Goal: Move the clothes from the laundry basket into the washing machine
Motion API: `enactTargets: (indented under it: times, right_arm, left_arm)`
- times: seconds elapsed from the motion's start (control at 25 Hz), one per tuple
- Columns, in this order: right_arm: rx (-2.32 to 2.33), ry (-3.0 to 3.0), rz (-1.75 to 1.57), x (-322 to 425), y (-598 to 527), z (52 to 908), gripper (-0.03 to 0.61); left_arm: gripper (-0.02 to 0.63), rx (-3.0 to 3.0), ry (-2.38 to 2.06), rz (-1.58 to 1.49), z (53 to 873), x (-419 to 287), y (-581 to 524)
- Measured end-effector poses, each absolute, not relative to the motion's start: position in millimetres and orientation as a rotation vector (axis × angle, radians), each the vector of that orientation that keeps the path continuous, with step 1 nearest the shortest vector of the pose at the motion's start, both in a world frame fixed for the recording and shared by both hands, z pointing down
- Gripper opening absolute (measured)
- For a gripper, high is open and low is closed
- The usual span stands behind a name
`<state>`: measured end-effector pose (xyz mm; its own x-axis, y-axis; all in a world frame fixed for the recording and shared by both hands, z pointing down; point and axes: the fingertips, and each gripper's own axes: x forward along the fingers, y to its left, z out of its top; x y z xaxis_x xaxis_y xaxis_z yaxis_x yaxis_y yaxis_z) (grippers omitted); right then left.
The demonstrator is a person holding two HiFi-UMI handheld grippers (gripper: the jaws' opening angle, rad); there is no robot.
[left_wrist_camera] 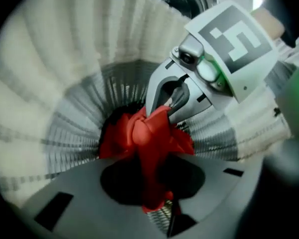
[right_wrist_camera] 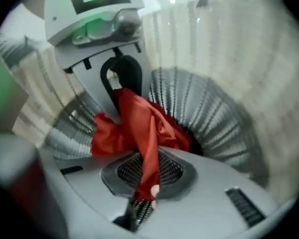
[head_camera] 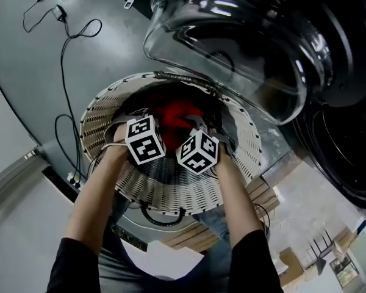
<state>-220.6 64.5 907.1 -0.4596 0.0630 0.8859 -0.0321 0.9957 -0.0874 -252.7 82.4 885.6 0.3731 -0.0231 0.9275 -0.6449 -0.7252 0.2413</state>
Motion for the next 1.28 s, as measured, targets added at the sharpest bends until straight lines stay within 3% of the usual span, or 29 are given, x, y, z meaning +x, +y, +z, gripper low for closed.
enactTargets:
  times: [1.28]
  right_arm:
    - [0.582,-2.277,0.212,-196.3,50.7,498.0,0.041]
  left_arm:
    - [0.106,2.343,-0.815,1.121,489.0,-227.8,76.2]
